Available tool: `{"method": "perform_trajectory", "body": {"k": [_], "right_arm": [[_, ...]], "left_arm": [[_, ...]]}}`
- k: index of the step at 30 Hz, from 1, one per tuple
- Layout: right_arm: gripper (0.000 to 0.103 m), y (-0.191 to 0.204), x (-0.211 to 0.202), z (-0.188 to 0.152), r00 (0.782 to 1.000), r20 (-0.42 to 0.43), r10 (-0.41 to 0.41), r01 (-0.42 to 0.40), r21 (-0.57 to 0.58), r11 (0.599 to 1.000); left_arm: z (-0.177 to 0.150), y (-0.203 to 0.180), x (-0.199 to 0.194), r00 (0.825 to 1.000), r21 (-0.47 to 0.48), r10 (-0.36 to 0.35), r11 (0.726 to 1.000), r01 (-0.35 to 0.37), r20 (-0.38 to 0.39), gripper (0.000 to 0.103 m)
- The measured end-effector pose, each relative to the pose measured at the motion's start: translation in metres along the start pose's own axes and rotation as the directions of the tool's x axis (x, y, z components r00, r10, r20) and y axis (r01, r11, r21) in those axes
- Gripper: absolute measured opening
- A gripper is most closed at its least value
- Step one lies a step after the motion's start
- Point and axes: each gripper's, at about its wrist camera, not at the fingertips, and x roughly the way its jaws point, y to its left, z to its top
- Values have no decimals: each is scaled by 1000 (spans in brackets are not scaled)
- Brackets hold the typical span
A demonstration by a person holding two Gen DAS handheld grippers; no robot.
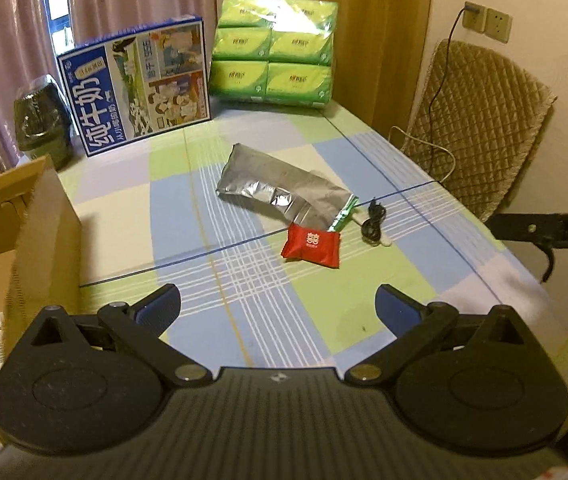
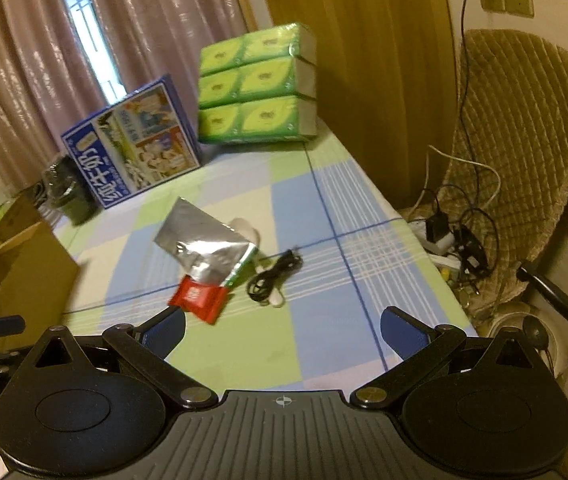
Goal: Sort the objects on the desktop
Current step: 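Move both open tools back over the table toward the red candy packet and cable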
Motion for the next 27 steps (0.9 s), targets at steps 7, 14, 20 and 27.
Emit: {"method": "perform_trajectory", "body": {"k": [7,14,20,27], "right_arm": [[101,-5,35,-1,1000,-16,-19,19,24,1000],[101,-6,63,2,999,-30,-29,29,2,1000],[101,-5,88,9,999,-34,-36,36,-19,999],[88,-3,117,15,997,-55,-56,54,-32,998]], "left_arm": [[-5,5,42,999,-72,25,997,-21,48,102],[-3,2,78,998,-48,31,998,-29,51,102],[-1,-2,107,1000,0,11,1000,-11,21,102],[9,-6,131,998,51,-30,998,28,49,102]]}}
